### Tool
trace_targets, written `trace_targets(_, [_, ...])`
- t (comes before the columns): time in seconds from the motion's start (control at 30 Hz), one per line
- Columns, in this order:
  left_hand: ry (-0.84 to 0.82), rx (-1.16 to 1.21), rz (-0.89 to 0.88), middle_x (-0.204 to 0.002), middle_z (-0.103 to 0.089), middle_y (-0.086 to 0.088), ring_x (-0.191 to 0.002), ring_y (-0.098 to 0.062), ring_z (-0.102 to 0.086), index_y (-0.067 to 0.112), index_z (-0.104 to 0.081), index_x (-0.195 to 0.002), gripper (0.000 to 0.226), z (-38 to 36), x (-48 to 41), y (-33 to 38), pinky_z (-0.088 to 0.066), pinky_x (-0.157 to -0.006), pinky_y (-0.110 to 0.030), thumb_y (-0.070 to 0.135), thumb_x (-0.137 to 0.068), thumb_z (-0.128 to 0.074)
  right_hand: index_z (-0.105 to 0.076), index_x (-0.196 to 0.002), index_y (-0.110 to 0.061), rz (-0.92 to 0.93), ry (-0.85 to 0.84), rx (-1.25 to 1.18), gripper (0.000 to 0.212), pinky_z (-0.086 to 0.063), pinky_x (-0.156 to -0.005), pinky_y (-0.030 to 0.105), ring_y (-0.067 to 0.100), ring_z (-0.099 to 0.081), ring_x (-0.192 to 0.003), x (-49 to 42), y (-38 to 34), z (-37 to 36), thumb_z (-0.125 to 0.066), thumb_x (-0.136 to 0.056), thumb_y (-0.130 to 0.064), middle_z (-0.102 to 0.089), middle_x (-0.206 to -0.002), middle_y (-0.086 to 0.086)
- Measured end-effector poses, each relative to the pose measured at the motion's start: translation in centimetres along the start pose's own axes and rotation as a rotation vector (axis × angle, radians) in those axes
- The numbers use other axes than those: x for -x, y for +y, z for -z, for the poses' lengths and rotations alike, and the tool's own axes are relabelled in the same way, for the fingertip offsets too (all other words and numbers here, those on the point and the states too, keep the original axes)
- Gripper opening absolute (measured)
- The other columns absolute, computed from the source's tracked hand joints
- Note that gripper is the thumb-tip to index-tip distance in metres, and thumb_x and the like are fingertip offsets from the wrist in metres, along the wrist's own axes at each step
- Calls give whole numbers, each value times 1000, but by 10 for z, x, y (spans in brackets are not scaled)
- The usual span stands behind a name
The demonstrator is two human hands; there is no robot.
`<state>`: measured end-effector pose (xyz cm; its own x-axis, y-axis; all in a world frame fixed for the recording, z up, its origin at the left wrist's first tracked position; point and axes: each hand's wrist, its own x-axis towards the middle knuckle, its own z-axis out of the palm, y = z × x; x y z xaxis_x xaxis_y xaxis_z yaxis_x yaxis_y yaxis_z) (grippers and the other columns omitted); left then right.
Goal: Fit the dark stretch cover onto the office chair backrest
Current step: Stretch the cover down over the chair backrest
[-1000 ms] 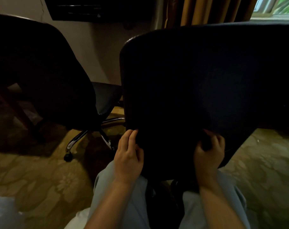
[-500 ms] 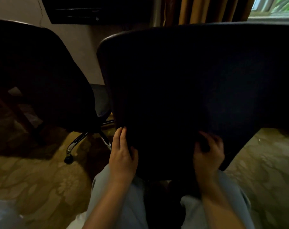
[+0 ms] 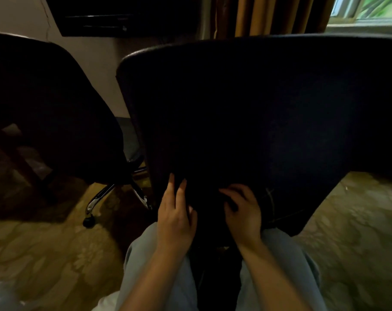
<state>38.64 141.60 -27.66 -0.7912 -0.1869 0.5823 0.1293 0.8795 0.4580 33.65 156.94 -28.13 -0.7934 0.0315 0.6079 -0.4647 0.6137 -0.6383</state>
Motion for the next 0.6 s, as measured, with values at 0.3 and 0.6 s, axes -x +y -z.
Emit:
trace_targets(0.3, [-3, -19, -19, -149, -37, -16, -133, -27, -38, 4, -39, -141, 59, -2, -4, -12, -39, -107, -45, 24, -86, -42, -74, -98, -10, -195, 295, 54, 39, -38, -87, 16, 28, -60, -96, -21, 30, 46, -60, -70, 14, -61, -106, 13])
trace_targets(0.6, [-62, 9, 57, -159, -14, -1, -141, -22, -28, 13, -28, -147, 64, -2, -7, -15, -29, -113, -45, 24, -89, -54, -72, -100, -10, -351, 305, 58, 38, -35, -83, 20, 23, -57, -103, -22, 24, 42, -61, -72, 13, -57, -115, 12])
